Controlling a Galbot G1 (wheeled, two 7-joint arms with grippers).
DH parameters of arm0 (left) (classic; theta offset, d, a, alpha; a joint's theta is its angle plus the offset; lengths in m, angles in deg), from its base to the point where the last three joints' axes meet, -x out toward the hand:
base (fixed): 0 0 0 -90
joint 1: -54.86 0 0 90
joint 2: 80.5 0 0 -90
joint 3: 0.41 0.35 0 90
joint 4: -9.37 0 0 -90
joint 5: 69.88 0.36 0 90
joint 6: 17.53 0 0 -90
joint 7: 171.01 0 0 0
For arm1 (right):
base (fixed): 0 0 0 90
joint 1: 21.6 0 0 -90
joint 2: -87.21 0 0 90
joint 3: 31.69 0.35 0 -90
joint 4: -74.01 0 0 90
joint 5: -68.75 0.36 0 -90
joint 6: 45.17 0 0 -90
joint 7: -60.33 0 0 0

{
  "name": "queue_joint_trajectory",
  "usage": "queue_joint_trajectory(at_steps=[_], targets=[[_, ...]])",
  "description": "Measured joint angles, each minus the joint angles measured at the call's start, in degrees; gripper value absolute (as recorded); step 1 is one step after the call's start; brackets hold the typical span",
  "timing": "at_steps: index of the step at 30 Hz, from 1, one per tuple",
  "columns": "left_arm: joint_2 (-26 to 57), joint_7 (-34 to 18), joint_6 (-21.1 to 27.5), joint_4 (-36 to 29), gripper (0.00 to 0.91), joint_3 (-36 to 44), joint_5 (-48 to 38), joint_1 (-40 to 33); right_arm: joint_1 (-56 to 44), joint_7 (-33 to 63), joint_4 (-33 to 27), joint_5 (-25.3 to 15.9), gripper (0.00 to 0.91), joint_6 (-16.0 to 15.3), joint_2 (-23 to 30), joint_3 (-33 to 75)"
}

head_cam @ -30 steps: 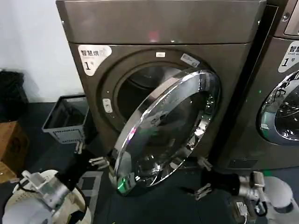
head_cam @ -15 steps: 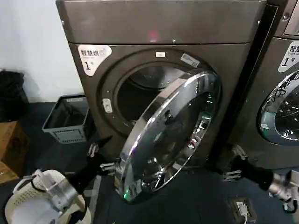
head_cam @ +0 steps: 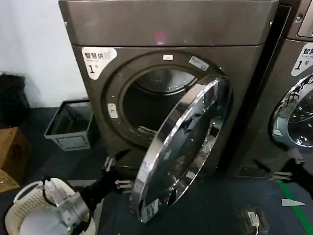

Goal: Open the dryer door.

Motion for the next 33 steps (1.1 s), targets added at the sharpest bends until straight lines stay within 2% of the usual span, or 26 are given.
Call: queue_joint_trajectory(at_steps=[3, 8, 10, 16, 22, 27, 33], targets=[[0.8, 0.3, -0.5, -0.4, 0.907, 1.4, -0.7, -0.3, -0.4, 1.6, 0.3, 0.1, 0.907, -0.9, 0.2, 3.0], [1.6, 1.0, -1.1, -0.7, 0.907, 4.0, -0.9, 0.1, -1.3, 7.9, 1.2, 0.1, 0.907, -4.8, 0.6, 7.4], [2.2, 1.0, -1.3, -0.7, 0.907, 5.2, -0.9, 0.1, -1.8, 12.3, 1.6, 1.6, 0.907, -6.3, 0.9, 8.9], [3.9, 0.8, -1.6, -0.6, 0.907, 9.0, -1.4, -1.1, -2.1, 23.6, 2.0, 4.4, 0.907, -8.6, 0.8, 12.1], [6.5, 0.6, -2.2, 0.4, 0.907, 13.3, -3.0, -3.4, -3.3, 34.1, 2.5, 4.5, 0.907, -9.9, 0.0, 16.0], [8.9, -0.3, -3.1, 1.7, 0.907, 17.7, -4.6, -6.9, -4.8, 39.1, 2.7, 0.8, 0.907, -9.7, -0.5, 19.7], [10.7, -0.9, -3.6, 3.1, 0.907, 23.9, -6.2, -12.9, -7.6, 43.2, 2.6, -7.3, 0.907, -9.9, -0.7, 25.1]])
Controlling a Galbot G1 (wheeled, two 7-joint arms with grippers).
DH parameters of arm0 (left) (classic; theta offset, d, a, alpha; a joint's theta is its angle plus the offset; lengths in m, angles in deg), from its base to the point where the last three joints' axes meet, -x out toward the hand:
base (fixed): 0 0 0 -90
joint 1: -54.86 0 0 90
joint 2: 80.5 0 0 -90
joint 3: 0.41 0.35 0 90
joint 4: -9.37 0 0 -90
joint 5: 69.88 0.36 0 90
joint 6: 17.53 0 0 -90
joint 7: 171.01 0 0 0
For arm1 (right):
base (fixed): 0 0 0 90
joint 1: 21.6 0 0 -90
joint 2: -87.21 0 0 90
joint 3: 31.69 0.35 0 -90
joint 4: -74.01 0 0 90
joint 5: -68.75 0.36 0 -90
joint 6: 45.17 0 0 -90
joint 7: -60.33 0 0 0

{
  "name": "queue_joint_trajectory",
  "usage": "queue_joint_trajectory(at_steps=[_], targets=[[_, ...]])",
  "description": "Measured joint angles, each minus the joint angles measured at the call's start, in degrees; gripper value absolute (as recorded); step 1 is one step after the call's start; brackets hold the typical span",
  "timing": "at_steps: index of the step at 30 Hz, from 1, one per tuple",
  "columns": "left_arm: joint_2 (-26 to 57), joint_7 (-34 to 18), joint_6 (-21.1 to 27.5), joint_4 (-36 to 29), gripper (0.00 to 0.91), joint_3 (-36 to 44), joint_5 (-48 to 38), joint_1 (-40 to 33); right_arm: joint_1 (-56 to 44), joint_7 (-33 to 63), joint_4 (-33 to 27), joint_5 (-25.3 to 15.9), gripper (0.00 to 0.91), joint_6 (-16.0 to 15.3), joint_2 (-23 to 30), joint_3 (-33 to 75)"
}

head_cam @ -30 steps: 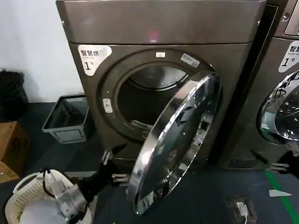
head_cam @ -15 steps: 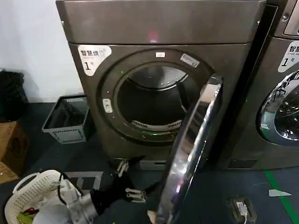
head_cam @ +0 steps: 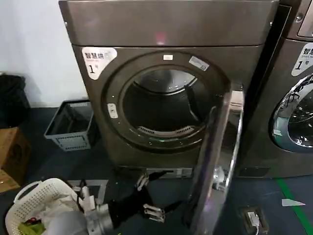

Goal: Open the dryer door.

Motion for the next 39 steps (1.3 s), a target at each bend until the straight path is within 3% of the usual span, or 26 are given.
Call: queue_joint_trajectory(at_steps=[13, 39], targets=[[0.6, -0.2, -0.2, 4.0, 0.907, 13.7, -4.3, -13.1, -3.4, 4.1, 0.7, -9.9, 0.907, -2.6, -0.6, 11.2], [-2.8, 0.1, -2.8, 13.1, 0.907, 35.2, -10.9, -37.2, -6.9, 3.0, 2.9, -11.0, 0.907, -4.5, -2.4, 21.9]])
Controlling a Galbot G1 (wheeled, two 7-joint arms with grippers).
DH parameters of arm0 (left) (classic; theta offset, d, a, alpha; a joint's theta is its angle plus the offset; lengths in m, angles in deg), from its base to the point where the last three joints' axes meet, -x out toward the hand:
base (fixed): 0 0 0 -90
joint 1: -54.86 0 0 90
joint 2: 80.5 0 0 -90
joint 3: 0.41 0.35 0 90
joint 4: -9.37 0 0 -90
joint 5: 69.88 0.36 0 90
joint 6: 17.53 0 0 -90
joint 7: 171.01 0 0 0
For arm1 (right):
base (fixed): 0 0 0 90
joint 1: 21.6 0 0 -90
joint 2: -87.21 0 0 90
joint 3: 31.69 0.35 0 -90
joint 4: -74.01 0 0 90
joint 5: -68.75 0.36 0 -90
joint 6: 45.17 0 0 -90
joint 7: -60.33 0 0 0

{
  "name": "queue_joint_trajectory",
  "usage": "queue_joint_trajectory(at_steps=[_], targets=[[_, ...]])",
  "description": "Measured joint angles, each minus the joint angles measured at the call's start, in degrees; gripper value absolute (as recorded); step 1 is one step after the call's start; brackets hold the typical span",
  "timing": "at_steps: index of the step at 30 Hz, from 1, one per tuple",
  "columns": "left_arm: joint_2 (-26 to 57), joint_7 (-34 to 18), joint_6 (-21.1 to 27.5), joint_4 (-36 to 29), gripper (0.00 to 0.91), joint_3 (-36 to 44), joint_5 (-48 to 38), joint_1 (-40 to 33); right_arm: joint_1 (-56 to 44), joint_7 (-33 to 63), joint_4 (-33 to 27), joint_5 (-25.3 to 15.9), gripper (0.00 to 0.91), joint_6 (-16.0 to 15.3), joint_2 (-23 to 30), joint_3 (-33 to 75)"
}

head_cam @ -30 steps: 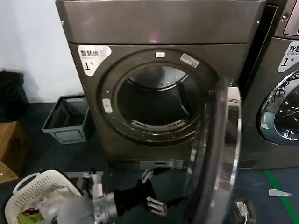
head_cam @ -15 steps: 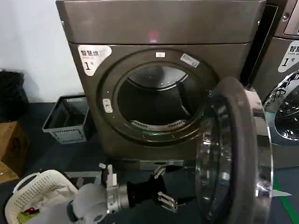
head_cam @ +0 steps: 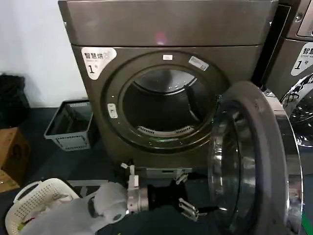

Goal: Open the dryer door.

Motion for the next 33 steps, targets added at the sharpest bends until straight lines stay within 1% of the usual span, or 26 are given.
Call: queue_joint_trajectory(at_steps=[9, 18, 26, 33], targets=[[-2.4, 0.0, -0.3, 2.5, 0.907, 3.6, -1.2, -4.8, -0.8, -0.5, 1.7, -1.9, 0.907, -1.5, 0.6, 4.2], [-6.1, -0.2, -0.4, 5.7, 0.907, 7.1, -2.2, -9.9, -2.3, -1.2, 2.2, -1.7, 0.907, -1.7, 0.5, 7.5], [-10.3, -0.3, -0.3, 8.8, 0.907, 8.9, -1.6, -11.9, -2.6, -1.6, 2.5, -1.7, 0.907, -1.8, 0.6, 8.5], [-12.6, -0.3, -1.2, 11.0, 0.907, 11.0, -1.7, -14.2, -3.0, -2.0, 2.7, -1.6, 0.907, -2.1, 0.8, 9.4]])
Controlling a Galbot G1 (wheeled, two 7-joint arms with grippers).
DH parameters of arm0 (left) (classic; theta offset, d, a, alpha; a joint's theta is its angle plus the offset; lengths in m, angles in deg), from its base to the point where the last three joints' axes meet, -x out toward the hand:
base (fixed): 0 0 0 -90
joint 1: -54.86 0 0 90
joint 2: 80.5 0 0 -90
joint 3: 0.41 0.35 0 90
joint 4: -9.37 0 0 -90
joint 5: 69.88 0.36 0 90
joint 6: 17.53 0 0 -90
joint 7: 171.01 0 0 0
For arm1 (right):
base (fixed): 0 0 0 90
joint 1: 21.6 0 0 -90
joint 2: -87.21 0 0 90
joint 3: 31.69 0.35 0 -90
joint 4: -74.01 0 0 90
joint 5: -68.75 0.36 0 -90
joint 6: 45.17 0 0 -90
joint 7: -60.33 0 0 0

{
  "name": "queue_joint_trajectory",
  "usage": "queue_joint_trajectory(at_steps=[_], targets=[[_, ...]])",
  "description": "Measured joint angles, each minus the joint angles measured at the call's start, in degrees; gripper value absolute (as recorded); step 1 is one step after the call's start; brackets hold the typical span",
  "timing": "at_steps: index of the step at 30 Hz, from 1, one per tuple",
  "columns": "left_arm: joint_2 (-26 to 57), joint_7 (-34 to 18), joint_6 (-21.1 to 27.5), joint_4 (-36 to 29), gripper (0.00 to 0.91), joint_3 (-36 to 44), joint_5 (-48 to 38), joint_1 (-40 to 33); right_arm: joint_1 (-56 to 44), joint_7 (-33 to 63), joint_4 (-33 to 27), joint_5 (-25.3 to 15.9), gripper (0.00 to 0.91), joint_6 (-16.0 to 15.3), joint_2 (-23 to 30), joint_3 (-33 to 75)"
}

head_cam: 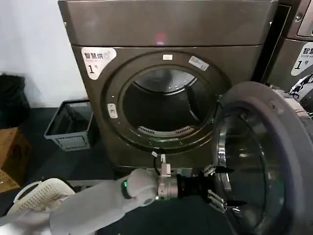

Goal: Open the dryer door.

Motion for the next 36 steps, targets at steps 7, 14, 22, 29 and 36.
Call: queue_joint_trajectory(at_steps=[7, 14, 22, 29, 36], targets=[[-2.7, -0.3, -0.2, 2.3, 0.907, 2.6, -0.3, -2.8, 0.0, -0.3, 0.2, 0.0, 0.907, -0.1, 0.1, 0.1], [-5.7, -0.4, -0.7, 4.7, 0.907, 5.0, -0.5, -4.9, 0.0, -0.5, 0.0, -0.1, 0.907, -0.1, 0.0, 0.3], [-9.3, -0.7, -1.2, 8.0, 0.907, 7.3, -0.2, -6.7, 0.2, -0.9, 0.0, -0.3, 0.907, -0.1, -0.3, 0.4], [-13.5, -1.3, -1.5, 11.4, 0.907, 8.1, 0.5, -7.9, 0.0, -1.7, 0.0, -0.5, 0.907, -0.1, -0.4, 1.1], [-18.0, -1.6, -1.9, 15.0, 0.907, 8.4, 0.9, -8.7, -0.4, -1.9, -0.2, -0.5, 0.907, -0.1, -0.5, 1.9]])
